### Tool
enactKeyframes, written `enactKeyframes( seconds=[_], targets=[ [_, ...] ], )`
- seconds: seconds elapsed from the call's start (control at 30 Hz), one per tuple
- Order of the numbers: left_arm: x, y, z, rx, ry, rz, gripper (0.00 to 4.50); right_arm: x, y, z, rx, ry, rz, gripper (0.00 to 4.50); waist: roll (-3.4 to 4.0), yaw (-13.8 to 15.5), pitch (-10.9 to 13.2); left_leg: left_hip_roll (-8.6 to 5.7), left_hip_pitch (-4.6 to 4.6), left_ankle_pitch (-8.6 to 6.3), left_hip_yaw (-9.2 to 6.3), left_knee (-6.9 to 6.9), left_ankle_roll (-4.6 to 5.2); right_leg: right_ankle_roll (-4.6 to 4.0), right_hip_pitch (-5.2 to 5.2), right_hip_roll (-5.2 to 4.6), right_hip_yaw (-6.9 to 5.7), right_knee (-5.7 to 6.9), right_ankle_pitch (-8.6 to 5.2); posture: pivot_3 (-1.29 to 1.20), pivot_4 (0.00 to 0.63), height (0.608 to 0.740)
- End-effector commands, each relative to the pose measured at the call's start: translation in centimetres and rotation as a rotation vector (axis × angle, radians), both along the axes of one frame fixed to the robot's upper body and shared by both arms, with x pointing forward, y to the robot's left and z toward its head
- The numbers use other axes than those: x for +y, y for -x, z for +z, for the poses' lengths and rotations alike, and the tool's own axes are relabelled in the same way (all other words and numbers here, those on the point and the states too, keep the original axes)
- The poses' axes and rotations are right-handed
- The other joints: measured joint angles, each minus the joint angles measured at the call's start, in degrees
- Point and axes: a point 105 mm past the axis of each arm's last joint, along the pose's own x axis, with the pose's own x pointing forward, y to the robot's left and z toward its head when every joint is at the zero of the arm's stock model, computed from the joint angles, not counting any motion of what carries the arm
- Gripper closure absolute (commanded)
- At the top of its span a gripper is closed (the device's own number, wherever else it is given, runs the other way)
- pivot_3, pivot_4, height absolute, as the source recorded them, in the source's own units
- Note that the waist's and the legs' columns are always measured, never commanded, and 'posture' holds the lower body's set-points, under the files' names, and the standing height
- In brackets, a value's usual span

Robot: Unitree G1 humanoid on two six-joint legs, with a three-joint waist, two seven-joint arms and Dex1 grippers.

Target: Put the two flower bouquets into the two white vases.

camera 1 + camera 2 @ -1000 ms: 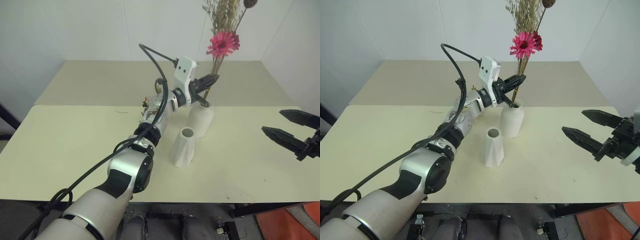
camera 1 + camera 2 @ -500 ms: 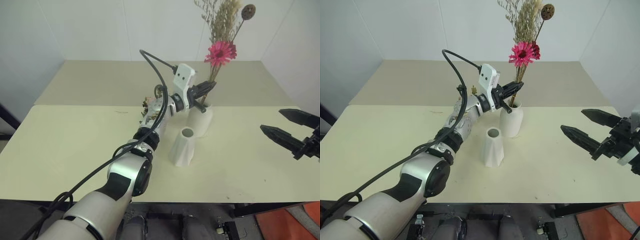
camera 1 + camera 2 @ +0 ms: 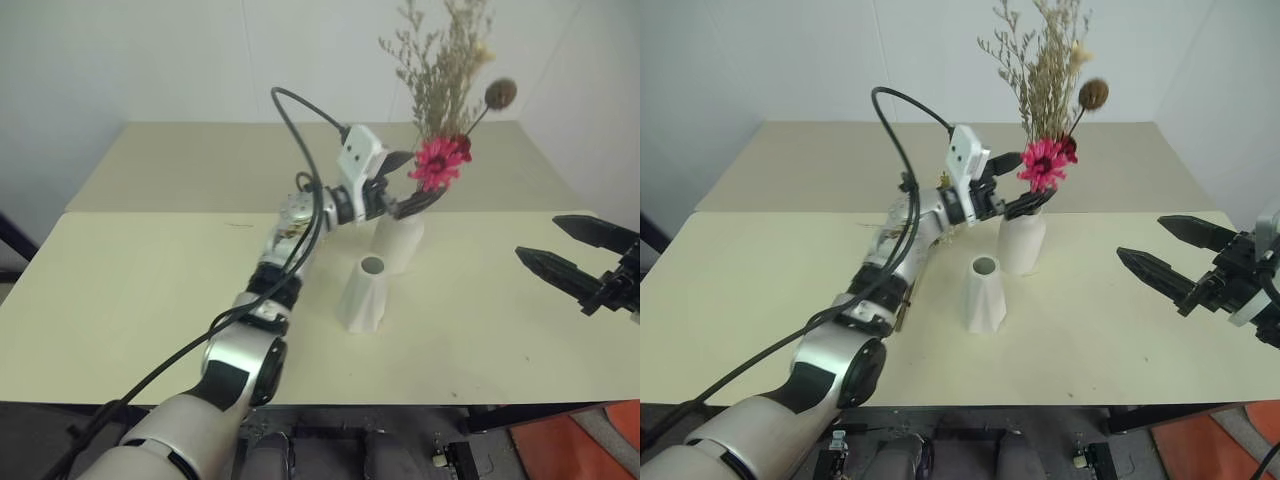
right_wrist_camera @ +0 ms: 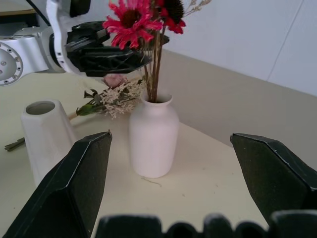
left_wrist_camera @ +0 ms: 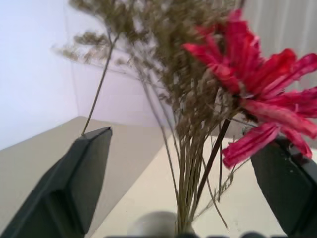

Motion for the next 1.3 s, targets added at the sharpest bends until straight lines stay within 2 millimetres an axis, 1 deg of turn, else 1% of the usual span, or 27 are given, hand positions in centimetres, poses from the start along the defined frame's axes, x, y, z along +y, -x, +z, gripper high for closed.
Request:
enactKeyframes(
  seconds=[0.03,0.13,0.2,0.27,0.43,0.77,0.9,1.0,1.07,1.17,1.3],
  targets=[
    [1.4,1.9,-1.4,-0.034,-0.148,-0.048,0.02,0.2,0.1,0.9,-0.046,0.006,0.01,0.0,0.02,-0.14,-0.01,0.01,0.04,0.0,0.02,0.0,0.0,0.0,0.0,0.01,0.04,0.04,0.0,0.0,0.15,0.74],
    [3.2,1.9,-2.7,-0.006,-0.216,0.011,0.02,0.2,-0.3,0.8,-0.047,0.005,0.017,0.0,0.04,0.06,-0.04,0.07,0.13,0.0,0.04,0.01,0.0,-0.02,0.06,0.06,0.09,0.06,0.01,0.0,0.15,0.74],
    [3.7,1.4,-2.7,0.005,-0.228,0.065,0.02,0.2,-0.6,0.8,-0.048,0.004,0.022,0.0,0.13,0.34,-0.1,0.03,0.24,0.0,0.07,0.02,0.0,0.0,0.19,0.02,0.11,0.05,0.0,0.0,0.15,0.74],
    [3.8,1.1,-2.3,0.013,-0.216,0.094,0.02,0.4,-0.8,0.9,-0.05,0.006,0.033,0.0,0.12,0.56,-0.11,0.02,0.25,0.0,0.06,0.04,0.0,0.18,0.23,0.02,0.07,0.02,-0.11,0.0,0.15,0.74],
    [3.7,0.8,-1.0,0.006,-0.161,0.127,0.02,0.4,-1.3,1.0,-0.054,0.011,0.042,0.0,0.12,0.62,-0.11,0.02,0.12,-0.01,0.07,0.05,0.01,-0.01,0.11,0.02,0.07,0.0,0.01,0.0,0.15,0.74],
    [2.7,0.6,-0.5,-0.02,-0.12,0.142,0.02,0.2,-1.4,1.0,-0.055,0.016,0.042,0.0,0.11,0.26,-0.1,0.02,0.11,-0.01,0.08,0.05,0.01,-0.02,0.1,0.02,0.09,0.01,0.01,0.0,0.15,0.74],
    [1.8,0.7,0.7,-0.026,-0.071,0.133,0.02,0.3,-1.3,0.8,-0.052,0.013,0.043,0.0,0.1,0.34,-0.1,0.01,0.08,-0.01,0.08,0.05,0.01,-0.02,0.08,0.01,0.08,0.01,0.01,0.0,0.15,0.74],
    [1.8,0.9,1.4,-0.025,-0.05,0.117,0.02,0.4,-1.4,0.8,-0.051,0.01,0.044,0.0,0.1,0.24,-0.1,0.01,0.06,-0.01,0.08,0.05,0.01,-0.01,0.07,0.01,0.08,-0.01,0.01,0.0,0.15,0.74],
    [2.4,1.0,1.8,-0.029,-0.047,0.116,0.02,0.4,-1.4,0.7,-0.05,0.007,0.045,0.0,0.1,0.1,-0.1,0.02,0.08,-0.01,0.08,0.04,0.02,-0.01,0.06,0.02,0.1,0.0,0.01,0.0,0.15,0.74],
    [3.9,1.3,2.5,-0.051,-0.07,0.121,0.02,0.6,-1.4,0.7,-0.047,0.004,0.05,0.0,0.1,-0.05,-0.1,0.03,0.09,-0.01,0.09,0.04,0.02,-0.01,0.04,0.03,0.12,0.03,0.01,0.0,0.15,0.74],
    [6.8,2.1,2.6,-0.093,-0.198,0.126,0.02,0.6,-1.5,0.6,-0.041,0.002,0.06,0.0,0.11,-0.16,-0.1,0.04,0.11,-0.01,0.1,0.04,0.02,-0.01,0.02,0.05,0.15,0.05,0.01,0.0,0.15,0.74]
  ],
)
